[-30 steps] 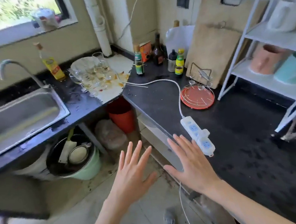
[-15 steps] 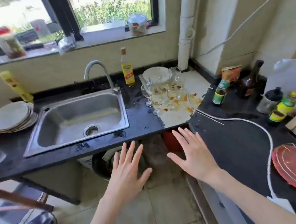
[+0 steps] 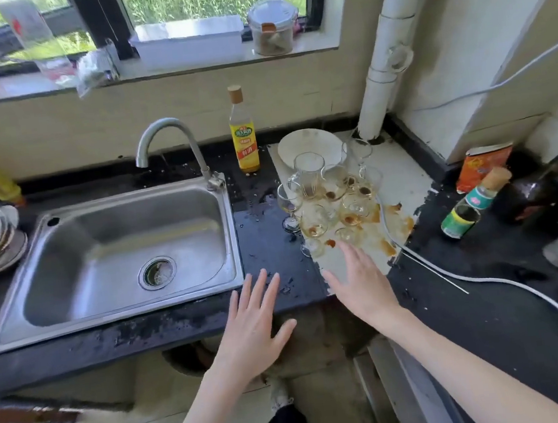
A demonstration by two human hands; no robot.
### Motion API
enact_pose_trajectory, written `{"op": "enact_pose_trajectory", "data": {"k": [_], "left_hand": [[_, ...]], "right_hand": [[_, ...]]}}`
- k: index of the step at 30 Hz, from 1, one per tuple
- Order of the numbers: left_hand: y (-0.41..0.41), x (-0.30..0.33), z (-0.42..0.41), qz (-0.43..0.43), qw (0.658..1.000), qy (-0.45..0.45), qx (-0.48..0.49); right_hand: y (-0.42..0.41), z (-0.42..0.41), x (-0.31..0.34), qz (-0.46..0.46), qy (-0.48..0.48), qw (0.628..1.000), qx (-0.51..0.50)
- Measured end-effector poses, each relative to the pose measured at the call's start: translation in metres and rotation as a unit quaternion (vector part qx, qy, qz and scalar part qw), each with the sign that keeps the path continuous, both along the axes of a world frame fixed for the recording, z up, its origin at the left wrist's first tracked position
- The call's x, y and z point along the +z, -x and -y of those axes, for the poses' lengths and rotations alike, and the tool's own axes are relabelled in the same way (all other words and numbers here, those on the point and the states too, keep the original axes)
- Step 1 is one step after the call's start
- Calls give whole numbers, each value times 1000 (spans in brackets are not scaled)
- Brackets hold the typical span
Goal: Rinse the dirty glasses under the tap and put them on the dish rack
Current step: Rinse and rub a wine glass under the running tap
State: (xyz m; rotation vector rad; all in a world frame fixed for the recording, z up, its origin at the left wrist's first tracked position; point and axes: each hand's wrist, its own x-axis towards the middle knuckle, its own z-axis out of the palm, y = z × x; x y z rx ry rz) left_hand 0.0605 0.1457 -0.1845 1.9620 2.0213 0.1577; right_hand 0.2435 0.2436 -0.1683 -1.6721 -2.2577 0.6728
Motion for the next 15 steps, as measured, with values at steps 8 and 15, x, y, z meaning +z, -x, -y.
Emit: {"op": "enact_pose_trajectory", "data": {"k": [8,15], "left_hand": [[38,-4,-90,30,998,43,-31],[41,-13,-119,57,997,50,-9]], "right_hand": [[47,-98,-18,-36,115,985,-125],[54,-122,-35,-79,138,983,-88]]}}
